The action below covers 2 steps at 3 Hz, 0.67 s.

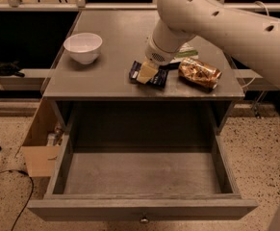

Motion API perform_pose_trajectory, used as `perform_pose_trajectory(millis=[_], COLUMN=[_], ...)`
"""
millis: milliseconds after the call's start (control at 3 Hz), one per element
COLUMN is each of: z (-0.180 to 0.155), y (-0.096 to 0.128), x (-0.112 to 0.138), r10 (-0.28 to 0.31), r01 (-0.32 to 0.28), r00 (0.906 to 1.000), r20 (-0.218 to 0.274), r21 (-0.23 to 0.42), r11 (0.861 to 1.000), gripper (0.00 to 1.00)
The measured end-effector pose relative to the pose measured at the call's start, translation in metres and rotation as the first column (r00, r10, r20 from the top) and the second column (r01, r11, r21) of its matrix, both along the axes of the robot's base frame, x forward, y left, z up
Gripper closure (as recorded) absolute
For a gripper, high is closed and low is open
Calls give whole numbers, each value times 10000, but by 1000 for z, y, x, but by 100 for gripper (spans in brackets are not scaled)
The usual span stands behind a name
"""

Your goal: Pick rxbar blueberry from top drawer and place on counter

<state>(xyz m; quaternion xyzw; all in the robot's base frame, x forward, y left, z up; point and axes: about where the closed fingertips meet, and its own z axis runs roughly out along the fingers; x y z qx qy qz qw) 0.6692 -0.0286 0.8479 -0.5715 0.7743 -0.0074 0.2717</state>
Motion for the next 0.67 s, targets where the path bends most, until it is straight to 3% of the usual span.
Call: perform_pose_trajectory(millis=[667], z=[0], y=[0], x=[0], r10=[0], r01=[0], r00=[10000], r20=[0], r21=[0], r11=[10000], gripper=[51])
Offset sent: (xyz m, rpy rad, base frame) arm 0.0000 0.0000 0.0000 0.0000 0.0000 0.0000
